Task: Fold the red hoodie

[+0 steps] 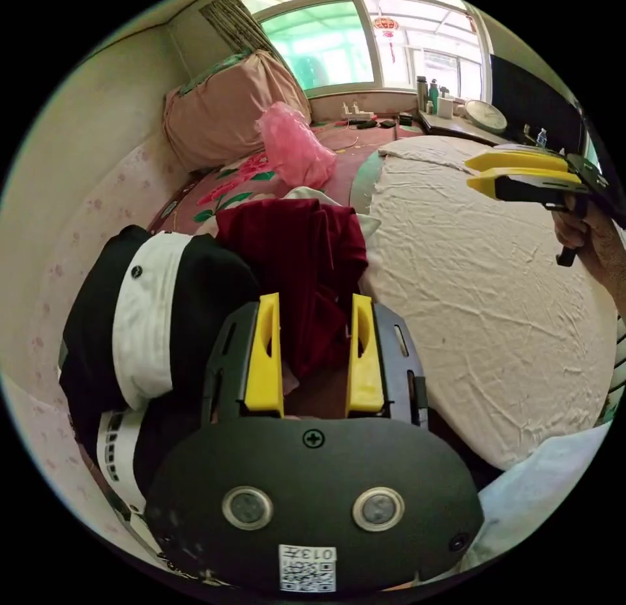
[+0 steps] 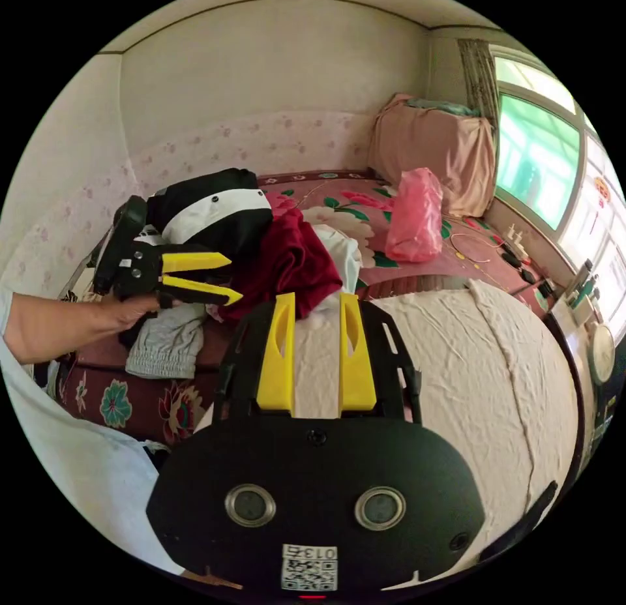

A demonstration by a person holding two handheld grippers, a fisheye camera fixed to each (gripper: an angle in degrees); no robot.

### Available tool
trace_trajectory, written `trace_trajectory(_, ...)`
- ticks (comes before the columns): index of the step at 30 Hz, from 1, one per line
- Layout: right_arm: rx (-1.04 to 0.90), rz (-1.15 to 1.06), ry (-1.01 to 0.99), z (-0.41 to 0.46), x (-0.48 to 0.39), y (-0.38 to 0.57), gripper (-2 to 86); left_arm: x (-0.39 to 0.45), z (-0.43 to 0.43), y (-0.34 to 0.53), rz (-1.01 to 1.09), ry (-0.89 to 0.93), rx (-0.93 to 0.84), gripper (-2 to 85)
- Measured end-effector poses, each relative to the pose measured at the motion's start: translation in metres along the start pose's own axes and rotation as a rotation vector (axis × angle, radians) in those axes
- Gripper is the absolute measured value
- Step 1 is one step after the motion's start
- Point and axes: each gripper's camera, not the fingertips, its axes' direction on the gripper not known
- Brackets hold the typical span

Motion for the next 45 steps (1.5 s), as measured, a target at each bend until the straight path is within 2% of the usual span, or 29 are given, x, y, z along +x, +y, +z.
trace_trajectory(3, -0.103, -0.01, -0.042, 0.055, -0.005, -0.048, 10.6, -0.021, 0.033, -0.016, 0.037, -0.06, -0.08, 15.8)
trace_trajectory(8, -0.287, -0.034, 0.005, 0.125, -0.004, -0.078, 10.5, -0.084, 0.048, -0.005, 0.025, -0.057, -0.134, 6.3)
trace_trajectory(10, -0.333, -0.044, 0.013, 0.144, -0.005, -0.082, 10.5, -0.119, 0.028, 0.009, -0.033, 0.072, -0.07, 4.4)
trace_trajectory(15, -0.384, -0.037, 0.002, 0.176, -0.014, -0.101, 9.9, -0.179, -0.025, 0.042, -0.151, 0.203, 0.084, 2.8)
trace_trajectory(17, -0.421, -0.006, -0.022, 0.181, -0.019, -0.109, 3.8, -0.203, -0.051, 0.053, -0.197, 0.225, 0.158, 2.5)
trace_trajectory(19, -0.422, 0.039, -0.05, 0.173, -0.022, -0.113, 2.9, -0.237, -0.084, 0.067, -0.264, 0.264, 0.24, 2.3)
trace_trajectory(24, -0.119, 0.068, -0.066, 0.071, -0.041, -0.11, 1.8, -0.299, -0.152, 0.1, -0.369, 0.338, 0.395, 2.4)
trace_trajectory(30, 0.209, 0.052, 0.198, -0.116, -0.061, -0.072, 1.5, -0.34, -0.258, 0.129, -0.298, 0.408, 0.661, 2.8)
trace_trajectory(32, 0.293, 0.09, 0.346, -0.195, -0.059, -0.039, 1.5, -0.344, -0.287, 0.134, -0.238, 0.454, 0.75, 2.9)
trace_trajectory(38, 0.407, 0.226, 0.776, -0.38, -0.073, 0.065, 1.7, -0.322, -0.34, 0.123, -0.035, 0.722, 0.869, 3.0)
trace_trajectory(41, 0.4, 0.315, 0.953, -0.461, -0.088, 0.112, 1.6, -0.294, -0.346, 0.111, 0.044, 0.882, 0.847, 3.0)
trace_trajectory(43, 0.364, 0.334, 1.039, -0.497, -0.099, 0.132, 1.6, -0.269, -0.342, 0.099, 0.103, 1.078, 0.807, 2.9)
trace_trajectory(45, 0.345, 0.332, 1.157, -0.525, -0.111, 0.147, 1.6, -0.248, -0.343, 0.09, 0.153, 1.197, 0.786, 2.9)
